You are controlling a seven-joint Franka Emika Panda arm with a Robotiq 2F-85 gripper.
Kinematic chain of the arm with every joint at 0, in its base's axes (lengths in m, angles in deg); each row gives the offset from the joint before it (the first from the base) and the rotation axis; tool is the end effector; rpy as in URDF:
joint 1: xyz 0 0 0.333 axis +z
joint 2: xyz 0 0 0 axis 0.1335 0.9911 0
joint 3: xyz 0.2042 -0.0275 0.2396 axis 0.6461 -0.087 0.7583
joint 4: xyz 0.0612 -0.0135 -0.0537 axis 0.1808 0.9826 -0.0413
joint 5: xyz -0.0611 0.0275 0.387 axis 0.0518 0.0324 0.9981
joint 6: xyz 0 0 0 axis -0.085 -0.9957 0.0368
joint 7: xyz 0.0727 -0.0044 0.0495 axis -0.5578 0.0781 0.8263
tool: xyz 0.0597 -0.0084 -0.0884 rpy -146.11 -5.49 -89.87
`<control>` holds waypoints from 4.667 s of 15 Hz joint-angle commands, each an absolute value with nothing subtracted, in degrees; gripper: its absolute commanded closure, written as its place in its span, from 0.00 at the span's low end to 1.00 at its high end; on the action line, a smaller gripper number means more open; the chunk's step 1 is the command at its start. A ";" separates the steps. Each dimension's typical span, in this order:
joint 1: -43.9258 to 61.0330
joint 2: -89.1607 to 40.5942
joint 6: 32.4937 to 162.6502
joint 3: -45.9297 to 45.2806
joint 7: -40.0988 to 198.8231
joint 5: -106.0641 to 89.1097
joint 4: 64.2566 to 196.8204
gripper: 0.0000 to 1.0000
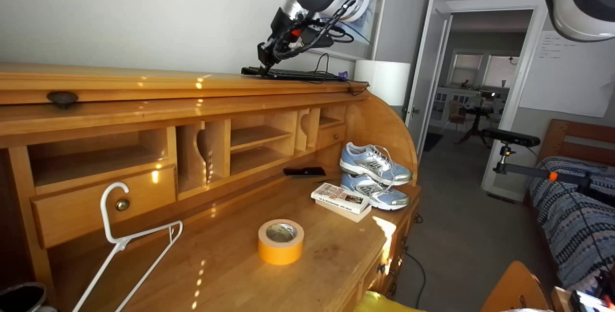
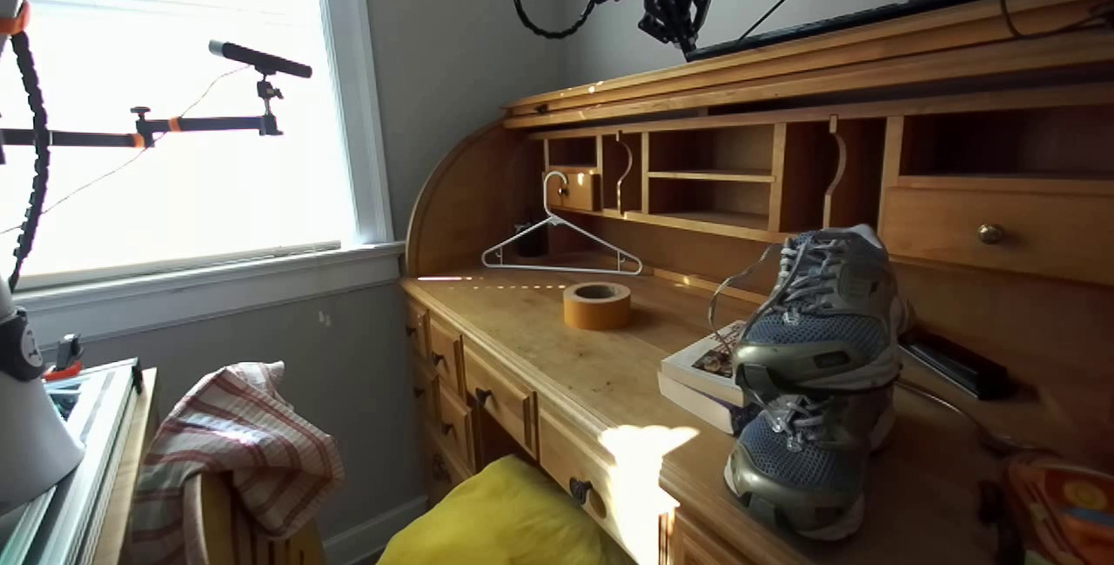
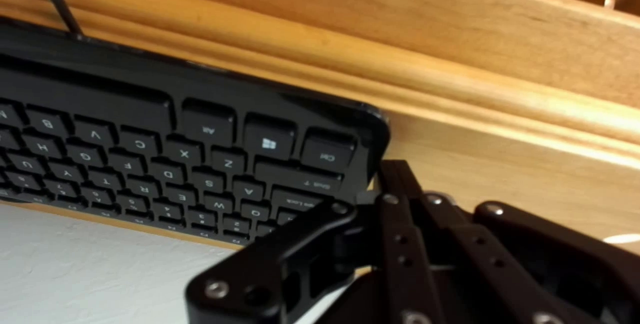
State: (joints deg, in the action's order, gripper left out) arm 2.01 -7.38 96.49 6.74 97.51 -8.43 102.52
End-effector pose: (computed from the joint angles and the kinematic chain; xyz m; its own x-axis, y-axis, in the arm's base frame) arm 0.7665 -0.0482 0.5465 0.7993 0.2085 0.5636 0.1446 -0.9771 0.1563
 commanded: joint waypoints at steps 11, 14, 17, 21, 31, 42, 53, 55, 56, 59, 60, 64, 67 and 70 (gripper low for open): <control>0.08 -9.21 95.73 6.52 97.09 -7.73 104.74 1.00; -0.06 -9.39 95.85 6.41 96.82 -7.95 104.97 1.00; -0.10 -9.66 95.72 6.07 96.38 -8.33 105.21 1.00; -0.06 -9.92 95.78 5.55 95.75 -8.63 105.60 1.00; -0.30 -10.23 95.92 4.54 95.31 -8.49 106.11 1.00; -1.20 -10.27 96.46 3.95 94.68 -8.08 106.25 1.00; -1.98 -9.60 96.78 3.29 93.53 -8.21 105.56 1.00; -2.10 -9.48 96.74 3.17 93.48 -8.23 105.36 1.00; -2.09 -9.44 96.72 3.06 93.44 -8.28 105.33 1.00; -2.24 -9.26 96.55 3.00 93.55 -8.30 105.02 1.00; -2.29 -9.23 96.51 2.96 93.55 -8.33 104.94 1.00; -2.47 -9.10 96.44 2.81 93.58 -8.38 104.62 1.00; -2.63 -9.12 96.36 2.71 93.56 -8.33 104.65 1.00; -2.77 -9.10 96.18 2.58 93.53 -8.43 104.49 1.00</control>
State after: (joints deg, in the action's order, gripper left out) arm -2.34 -8.93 96.49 3.15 94.06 -8.31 104.56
